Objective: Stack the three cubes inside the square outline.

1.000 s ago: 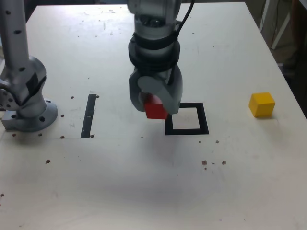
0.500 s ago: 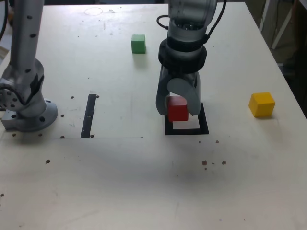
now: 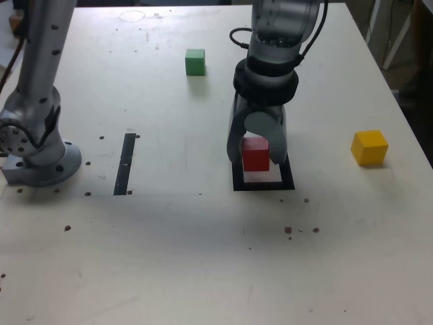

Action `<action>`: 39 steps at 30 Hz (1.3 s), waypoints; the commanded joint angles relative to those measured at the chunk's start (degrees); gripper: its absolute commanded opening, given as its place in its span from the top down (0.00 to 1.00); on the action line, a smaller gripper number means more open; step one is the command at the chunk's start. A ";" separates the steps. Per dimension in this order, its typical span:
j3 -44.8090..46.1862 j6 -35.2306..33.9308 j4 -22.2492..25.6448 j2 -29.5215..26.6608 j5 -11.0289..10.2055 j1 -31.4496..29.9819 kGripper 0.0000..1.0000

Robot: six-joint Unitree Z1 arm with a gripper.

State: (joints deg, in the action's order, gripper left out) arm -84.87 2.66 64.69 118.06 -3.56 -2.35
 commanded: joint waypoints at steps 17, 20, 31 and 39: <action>-0.19 1.49 -2.40 2.43 0.46 0.90 0.33; -0.02 1.97 -2.30 2.29 0.17 1.08 0.06; 2.58 1.74 -3.37 -1.59 -1.18 1.20 0.00; 4.51 0.72 -2.70 -6.74 -4.48 1.33 0.00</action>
State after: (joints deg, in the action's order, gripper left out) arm -80.67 3.55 61.78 112.36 -7.55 -1.27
